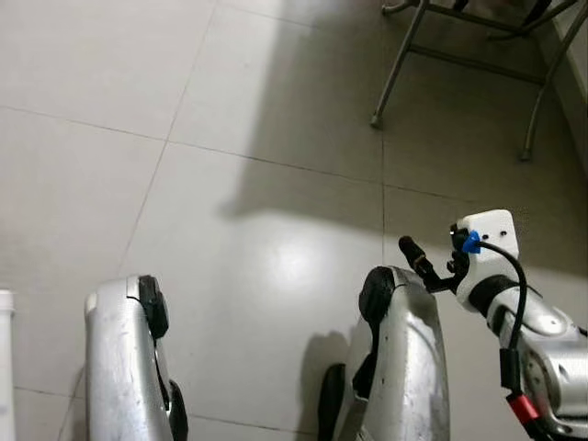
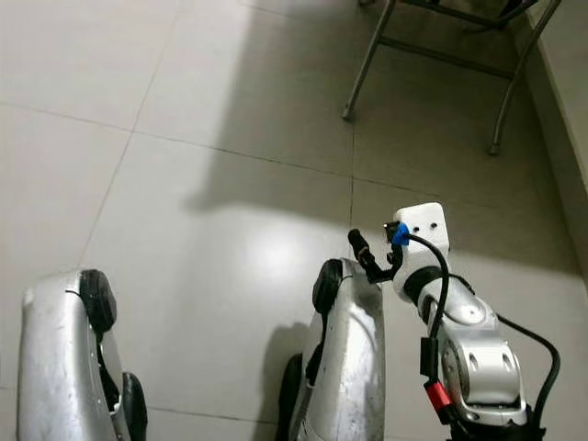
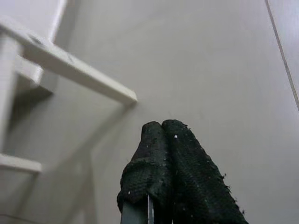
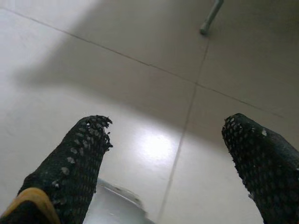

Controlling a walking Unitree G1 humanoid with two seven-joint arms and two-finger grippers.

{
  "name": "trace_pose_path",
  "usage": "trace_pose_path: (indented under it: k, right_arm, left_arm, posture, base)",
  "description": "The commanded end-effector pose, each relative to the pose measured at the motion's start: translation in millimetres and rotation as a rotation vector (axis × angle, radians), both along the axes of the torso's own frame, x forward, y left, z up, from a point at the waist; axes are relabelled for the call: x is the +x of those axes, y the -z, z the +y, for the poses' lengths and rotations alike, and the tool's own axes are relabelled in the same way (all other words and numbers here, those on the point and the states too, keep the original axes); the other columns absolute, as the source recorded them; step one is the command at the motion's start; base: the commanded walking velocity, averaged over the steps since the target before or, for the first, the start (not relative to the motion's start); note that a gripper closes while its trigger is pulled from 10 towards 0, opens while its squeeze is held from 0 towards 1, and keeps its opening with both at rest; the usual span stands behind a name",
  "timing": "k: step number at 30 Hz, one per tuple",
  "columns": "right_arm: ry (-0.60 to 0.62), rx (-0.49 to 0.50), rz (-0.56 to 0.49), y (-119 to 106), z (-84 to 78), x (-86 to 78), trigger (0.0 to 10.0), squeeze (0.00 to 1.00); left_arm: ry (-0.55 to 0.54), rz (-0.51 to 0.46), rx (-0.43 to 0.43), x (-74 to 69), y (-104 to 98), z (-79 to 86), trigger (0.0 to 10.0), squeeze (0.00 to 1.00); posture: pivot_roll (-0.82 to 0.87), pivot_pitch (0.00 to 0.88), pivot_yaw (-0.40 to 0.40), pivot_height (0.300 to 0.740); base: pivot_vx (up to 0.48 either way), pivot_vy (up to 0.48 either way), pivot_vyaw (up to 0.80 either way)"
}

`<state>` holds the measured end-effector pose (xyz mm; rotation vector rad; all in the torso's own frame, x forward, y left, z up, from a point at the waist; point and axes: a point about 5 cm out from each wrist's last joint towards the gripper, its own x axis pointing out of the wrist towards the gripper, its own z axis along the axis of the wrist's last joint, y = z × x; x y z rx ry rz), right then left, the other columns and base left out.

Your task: Building children table

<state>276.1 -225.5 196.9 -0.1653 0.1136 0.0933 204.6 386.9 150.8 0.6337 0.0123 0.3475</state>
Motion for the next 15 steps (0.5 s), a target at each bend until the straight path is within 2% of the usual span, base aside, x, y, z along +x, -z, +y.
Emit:
trace_pose_path:
  k: [1, 4, 7, 9, 11, 13, 15]
  right_arm:
    - [0.028, 0.011, 0.030, 11, -2.7, -2.9, 10.0, 0.00]
    - [0.040, 0.044, 0.022, 17, 5.3, 1.4, 10.0, 0.00]
    - [0.041, 0.046, 0.020, 17, 6.1, 2.1, 10.0, 0.00]
    - [0.050, 0.055, 0.010, 17, 6.7, 2.8, 10.0, 0.00]
    - [0.072, 0.073, -0.008, 18, 7.6, 3.6, 10.0, 0.00]
    - [0.072, 0.073, -0.008, 18, 7.6, 3.6, 10.0, 0.00]
    - [0.096, 0.089, -0.022, 19, 8.2, 3.3, 10.0, 0.00]
  left_arm:
    - [0.009, 0.046, -0.012, -3.8, 6, -2.0, 10.0, 0.00]
    - [0.062, 0.029, -0.013, 9.8, -1, -16.8, 10.0, 0.00]
    - [0.065, 0.029, -0.014, 10.7, -2, -18.7, 10.0, 0.00]
    - [0.079, 0.023, -0.015, 14.4, -3, -22.9, 10.0, 0.00]
    - [0.121, 0.013, -0.013, 22.4, -9, -35.1, 10.0, 0.00]
    - [0.121, 0.013, -0.013, 22.4, -9, -35.1, 10.0, 0.00]
    - [0.166, 0.001, -0.009, 30.3, -14, -46.7, 10.0, 0.00]
  posture:
    - [0.11, 0.284, -0.086, 0.320]
    - [0.13, 0.247, -0.064, 0.340]
    - [0.13, 0.247, -0.064, 0.345]
    - [0.15, 0.217, -0.051, 0.350]
    - [0.15, 0.196, -0.039, 0.360]
    - [0.15, 0.196, -0.039, 0.360]
    - [0.16, 0.178, -0.029, 0.370]
  base:
    - [0.000, 0.000, 0.00]
    - [0.000, 0.000, 0.00]
    - [0.000, 0.000, 0.00]
    - [0.000, 0.000, 0.00]
    - [0.000, 0.000, 0.00]
    - [0.000, 0.000, 0.00]
    - [0.000, 0.000, 0.00]
